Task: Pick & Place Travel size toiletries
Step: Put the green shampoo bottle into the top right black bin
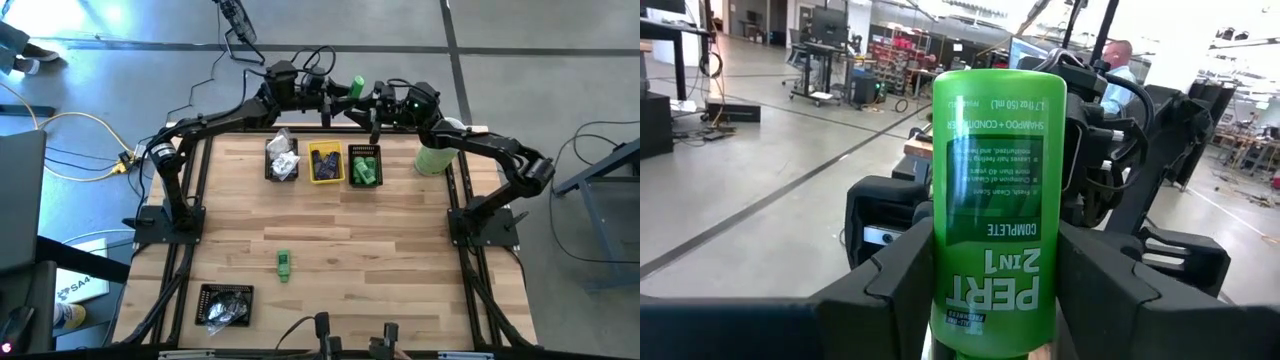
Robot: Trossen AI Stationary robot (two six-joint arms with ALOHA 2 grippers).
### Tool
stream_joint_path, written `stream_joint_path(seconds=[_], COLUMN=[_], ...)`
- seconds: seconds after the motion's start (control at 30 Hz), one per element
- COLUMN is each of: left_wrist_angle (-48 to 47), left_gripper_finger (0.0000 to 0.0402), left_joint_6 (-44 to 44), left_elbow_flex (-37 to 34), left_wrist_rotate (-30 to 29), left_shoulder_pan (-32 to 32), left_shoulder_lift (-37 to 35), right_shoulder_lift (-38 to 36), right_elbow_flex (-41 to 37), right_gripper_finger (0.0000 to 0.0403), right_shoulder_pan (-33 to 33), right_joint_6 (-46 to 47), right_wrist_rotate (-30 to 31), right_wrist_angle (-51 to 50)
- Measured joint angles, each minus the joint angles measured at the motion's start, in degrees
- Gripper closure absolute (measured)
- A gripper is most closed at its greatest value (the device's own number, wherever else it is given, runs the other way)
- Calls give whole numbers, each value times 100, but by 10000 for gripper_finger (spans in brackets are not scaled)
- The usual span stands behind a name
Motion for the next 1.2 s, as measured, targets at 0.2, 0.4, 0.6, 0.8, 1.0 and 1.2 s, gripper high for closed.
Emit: stream_joint_path(seconds=[0.2,0.4,0.6,0.8,1.0,1.2], left_wrist_angle=[-2,-2,-7,-11,-11,-33], left_gripper_finger=[229,229,229,229,229,204], left_joint_6=[2,37,20,15,7,15], left_elbow_flex=[0,2,2,2,2,2], left_wrist_rotate=[-5,-6,-7,-7,-8,-49], left_shoulder_pan=[-32,-33,-33,-24,-24,-24], left_shoulder_lift=[0,-2,-2,-2,-2,-2], right_shoulder_lift=[0,0,0,0,0,0], right_elbow_flex=[-2,-2,-2,-2,-2,-2], right_gripper_finger=[286,303,313,314,314,314], right_shoulder_pan=[0,-2,-2,-2,-2,-2], right_joint_6=[-2,15,36,45,45,21], right_wrist_rotate=[105,91,85,83,82,82], right_wrist_angle=[10,20,22,24,24,18])
